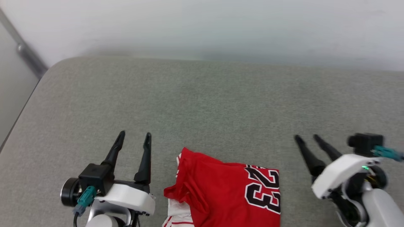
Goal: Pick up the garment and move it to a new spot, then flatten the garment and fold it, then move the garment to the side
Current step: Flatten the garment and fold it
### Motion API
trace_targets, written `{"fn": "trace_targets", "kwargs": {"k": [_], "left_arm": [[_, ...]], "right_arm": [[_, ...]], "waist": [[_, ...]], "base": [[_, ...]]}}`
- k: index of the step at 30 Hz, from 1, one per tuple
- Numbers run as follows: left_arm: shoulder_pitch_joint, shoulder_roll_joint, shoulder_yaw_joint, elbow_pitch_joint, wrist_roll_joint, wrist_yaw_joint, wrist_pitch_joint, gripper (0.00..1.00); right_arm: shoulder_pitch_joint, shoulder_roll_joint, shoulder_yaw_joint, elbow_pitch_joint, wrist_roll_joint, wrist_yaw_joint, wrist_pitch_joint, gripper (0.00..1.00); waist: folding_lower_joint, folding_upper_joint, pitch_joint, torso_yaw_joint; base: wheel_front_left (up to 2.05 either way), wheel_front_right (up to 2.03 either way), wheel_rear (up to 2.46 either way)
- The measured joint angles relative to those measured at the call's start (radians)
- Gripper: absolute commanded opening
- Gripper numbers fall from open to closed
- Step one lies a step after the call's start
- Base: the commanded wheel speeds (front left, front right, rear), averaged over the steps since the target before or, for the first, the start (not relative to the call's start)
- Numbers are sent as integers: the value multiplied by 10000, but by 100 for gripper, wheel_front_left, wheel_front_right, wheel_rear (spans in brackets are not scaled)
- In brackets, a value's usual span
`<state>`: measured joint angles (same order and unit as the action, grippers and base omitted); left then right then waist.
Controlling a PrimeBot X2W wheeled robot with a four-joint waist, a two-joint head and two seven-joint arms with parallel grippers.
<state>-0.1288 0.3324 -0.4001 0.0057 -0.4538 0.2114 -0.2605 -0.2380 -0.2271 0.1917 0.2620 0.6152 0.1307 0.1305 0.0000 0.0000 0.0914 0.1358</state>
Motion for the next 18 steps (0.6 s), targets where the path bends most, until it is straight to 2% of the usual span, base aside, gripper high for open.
{"fn": "trace_targets", "kwargs": {"k": [4, 8, 12, 18], "left_arm": [[254, 61, 188, 33, -10, 75, 0, 100], [574, 88, 328, 79, -73, 119, 2, 100], [932, 81, 566, 61, -169, 197, 2, 100], [1268, 155, 723, 71, -50, 224, 0, 100]], "right_arm": [[708, 232, -1360, -556, -1131, 0, -121, 100], [1607, 562, -2115, -1438, -2199, 0, -4, 100], [2385, 1089, -2527, -2598, -3033, 0, -71, 100], [3127, 1413, -2951, -3841, -4063, 0, -579, 100]], "waist": [[0, 0, -275, -319], [-1, 0, -626, -596], [0, 0, -931, -888], [-1, 0, -1218, -1142]], "base": [[0, 0, 0], [0, 0, 0], [0, 0, 0], [0, 0, 0]]}}
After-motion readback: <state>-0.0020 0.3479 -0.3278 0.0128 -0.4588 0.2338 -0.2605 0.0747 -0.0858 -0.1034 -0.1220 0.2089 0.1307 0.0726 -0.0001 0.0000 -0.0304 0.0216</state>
